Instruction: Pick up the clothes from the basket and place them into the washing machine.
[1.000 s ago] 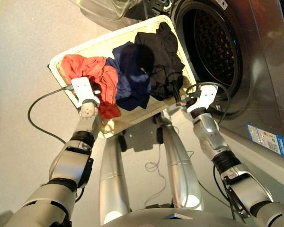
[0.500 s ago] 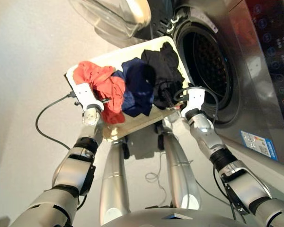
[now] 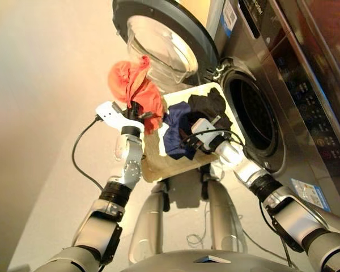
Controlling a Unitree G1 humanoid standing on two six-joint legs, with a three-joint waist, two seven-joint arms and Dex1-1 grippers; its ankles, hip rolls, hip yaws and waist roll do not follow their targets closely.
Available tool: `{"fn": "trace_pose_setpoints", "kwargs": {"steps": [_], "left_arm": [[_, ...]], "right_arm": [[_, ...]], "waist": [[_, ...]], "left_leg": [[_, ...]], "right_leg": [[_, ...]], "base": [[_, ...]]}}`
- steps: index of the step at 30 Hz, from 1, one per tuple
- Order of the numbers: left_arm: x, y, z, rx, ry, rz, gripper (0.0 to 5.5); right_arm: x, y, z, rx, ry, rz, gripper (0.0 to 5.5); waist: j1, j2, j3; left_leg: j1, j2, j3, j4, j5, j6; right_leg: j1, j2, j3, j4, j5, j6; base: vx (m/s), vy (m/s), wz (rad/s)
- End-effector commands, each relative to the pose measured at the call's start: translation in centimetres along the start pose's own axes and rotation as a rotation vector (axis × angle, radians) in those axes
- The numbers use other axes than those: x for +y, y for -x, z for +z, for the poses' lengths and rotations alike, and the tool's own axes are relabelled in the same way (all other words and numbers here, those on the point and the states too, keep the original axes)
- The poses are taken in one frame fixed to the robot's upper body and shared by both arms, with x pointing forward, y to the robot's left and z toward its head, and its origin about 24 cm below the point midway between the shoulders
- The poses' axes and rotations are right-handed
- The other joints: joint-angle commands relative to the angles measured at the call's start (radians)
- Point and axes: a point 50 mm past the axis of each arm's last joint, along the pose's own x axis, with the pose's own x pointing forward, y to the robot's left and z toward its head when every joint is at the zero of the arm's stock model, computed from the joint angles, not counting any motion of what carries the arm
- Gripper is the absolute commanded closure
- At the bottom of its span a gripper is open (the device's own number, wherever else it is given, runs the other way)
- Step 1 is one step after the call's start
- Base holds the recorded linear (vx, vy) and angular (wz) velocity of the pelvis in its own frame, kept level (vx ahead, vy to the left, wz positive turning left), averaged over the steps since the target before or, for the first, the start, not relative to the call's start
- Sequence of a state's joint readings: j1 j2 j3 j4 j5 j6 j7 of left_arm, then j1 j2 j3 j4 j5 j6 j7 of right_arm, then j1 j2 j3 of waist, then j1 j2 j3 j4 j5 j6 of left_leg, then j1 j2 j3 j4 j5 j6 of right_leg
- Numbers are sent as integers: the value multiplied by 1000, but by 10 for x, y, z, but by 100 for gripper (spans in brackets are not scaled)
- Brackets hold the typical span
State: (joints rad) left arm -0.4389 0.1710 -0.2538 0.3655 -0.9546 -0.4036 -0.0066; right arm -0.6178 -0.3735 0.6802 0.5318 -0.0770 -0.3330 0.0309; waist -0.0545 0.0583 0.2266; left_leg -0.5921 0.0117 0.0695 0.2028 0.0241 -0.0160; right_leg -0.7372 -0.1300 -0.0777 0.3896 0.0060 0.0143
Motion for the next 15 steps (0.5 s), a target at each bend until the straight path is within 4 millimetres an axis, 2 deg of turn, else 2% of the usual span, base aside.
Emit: {"fn": "trace_pose_setpoints", "kwargs": {"steps": [1, 5, 8, 11, 15], "left_arm": [[-22, -1, 9, -59, 84, -107, 550], [-35, 4, -2, -8, 168, -141, 550], [-48, 8, -8, 22, 225, -182, 550], [-59, 15, -10, 53, 263, -242, 550], [-72, 25, -14, 109, 311, -328, 550]], "right_arm": [[-8, -15, 35, -171, 117, 18, 0], [-12, -22, 49, -217, 212, 23, 0], [-14, -27, 52, -221, 247, 6, 0], [-13, -31, 46, -189, 247, 3, 0], [-19, -35, 39, -143, 247, -17, 0]], "waist": [[-9, 56, -25], [-2, 88, -23], [5, 104, -21], [15, 121, -23], [26, 134, -29]], "left_leg": [[6, 43, 10, 77, -74, -20], [13, 39, 24, 66, -67, -15], [15, 34, 26, 68, -66, -12], [17, 30, 27, 63, -63, -11], [13, 24, 18, 59, -58, -9]], "right_leg": [[47, -48, 21, -176, 117, 97], [39, -48, 32, -178, 122, 101], [38, -50, 37, -180, 125, 101], [36, -54, 39, -182, 129, 103], [36, -58, 35, -185, 132, 103]], "base": [[0, 0, 0], [0, 0, 0], [0, 0, 0], [0, 0, 0], [0, 0, 0]]}}
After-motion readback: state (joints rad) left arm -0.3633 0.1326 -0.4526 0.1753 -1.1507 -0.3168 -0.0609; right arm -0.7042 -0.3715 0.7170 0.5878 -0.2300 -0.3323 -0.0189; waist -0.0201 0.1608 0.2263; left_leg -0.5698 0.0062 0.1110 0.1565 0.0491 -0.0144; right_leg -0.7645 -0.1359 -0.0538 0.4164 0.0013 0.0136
